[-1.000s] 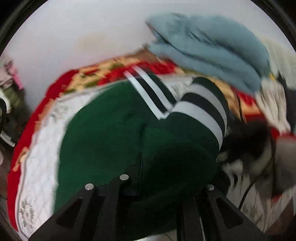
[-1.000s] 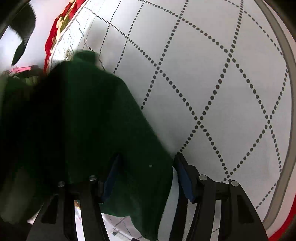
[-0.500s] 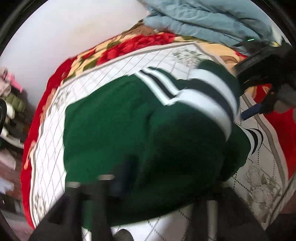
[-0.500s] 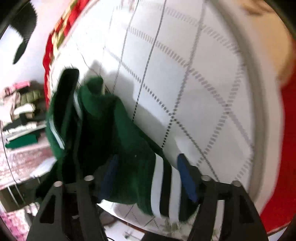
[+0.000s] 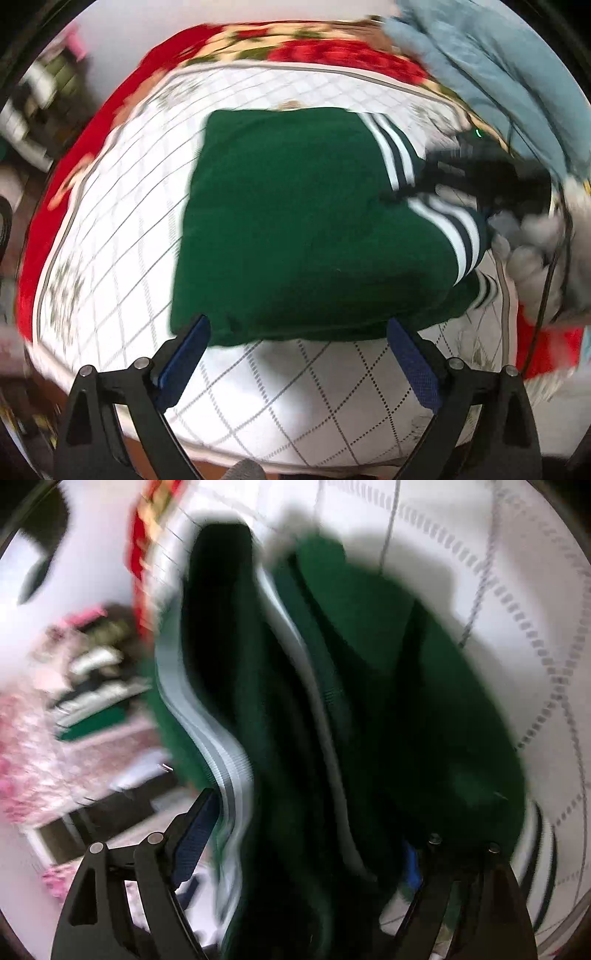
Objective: Fold large clothes
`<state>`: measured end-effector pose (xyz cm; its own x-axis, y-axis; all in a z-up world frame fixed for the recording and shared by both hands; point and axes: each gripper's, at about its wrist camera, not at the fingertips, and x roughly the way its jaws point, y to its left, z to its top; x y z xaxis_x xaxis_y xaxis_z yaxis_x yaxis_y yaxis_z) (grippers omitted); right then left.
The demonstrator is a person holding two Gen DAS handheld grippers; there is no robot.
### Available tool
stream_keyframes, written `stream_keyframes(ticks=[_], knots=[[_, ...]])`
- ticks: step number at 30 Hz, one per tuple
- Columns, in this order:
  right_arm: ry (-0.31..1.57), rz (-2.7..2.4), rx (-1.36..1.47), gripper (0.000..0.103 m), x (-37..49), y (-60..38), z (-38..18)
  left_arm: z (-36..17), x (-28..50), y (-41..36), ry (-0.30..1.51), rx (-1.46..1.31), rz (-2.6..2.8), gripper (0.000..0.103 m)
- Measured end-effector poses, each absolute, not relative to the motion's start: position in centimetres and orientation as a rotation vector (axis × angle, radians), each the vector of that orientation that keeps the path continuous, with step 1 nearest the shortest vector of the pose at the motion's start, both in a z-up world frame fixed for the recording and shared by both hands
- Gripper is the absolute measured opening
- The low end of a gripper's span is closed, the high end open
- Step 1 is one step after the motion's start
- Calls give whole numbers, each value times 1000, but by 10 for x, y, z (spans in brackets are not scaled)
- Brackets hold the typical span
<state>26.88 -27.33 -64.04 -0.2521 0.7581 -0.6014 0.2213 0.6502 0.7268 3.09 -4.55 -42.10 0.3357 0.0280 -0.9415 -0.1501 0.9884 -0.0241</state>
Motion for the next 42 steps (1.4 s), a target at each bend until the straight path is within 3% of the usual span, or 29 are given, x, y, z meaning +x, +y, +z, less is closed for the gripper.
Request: stream_keyframes(ticks=[1,3,4,8,11,13,16,18,21,25,26,27,28,32,36,38,42], knots=[[1776,634,776,45,269,-267,-639,-418,30,-38,1225,-154,148,97],[1719,644,736,32,265,-266,-620,-413,31,-25,1218,-199,221,97],[1660,642,760,31,259,-273,-603,-412,33,-19,1213,-213,251,97],[1534,578,837,30,223,-309,-563,-417,57,-2,1205,-243,312,97],[1518,455,724,30,209,-333,-577,-431,80,2,1218,-223,341,97],[1600,338,626,40,210,-343,-610,-441,92,5,1235,-211,343,97],[1680,318,723,46,221,-352,-628,-449,108,8,1263,-212,331,97],[1718,332,657,57,230,-348,-608,-446,120,8,1252,-205,318,97],[1620,211,438,59,241,-363,-552,-435,137,0,1212,-155,292,97],[1463,261,477,59,267,-366,-505,-434,168,-8,1198,-114,268,97],[1457,298,476,58,277,-355,-503,-438,179,-10,1206,-108,261,97],[1452,345,479,50,288,-341,-506,-441,187,-9,1210,-103,263,97],[1456,380,470,34,297,-329,-513,-446,196,-9,1213,-89,269,97],[1586,331,224,17,317,-269,-573,-490,234,-10,1296,-36,254,100],[1651,310,249,17,327,-278,-582,-515,248,3,1365,-104,236,101],[1674,302,365,23,320,-301,-559,-502,243,12,1359,-162,215,101],[1657,317,404,23,264,-333,-519,-471,209,25,1333,-216,219,101]])
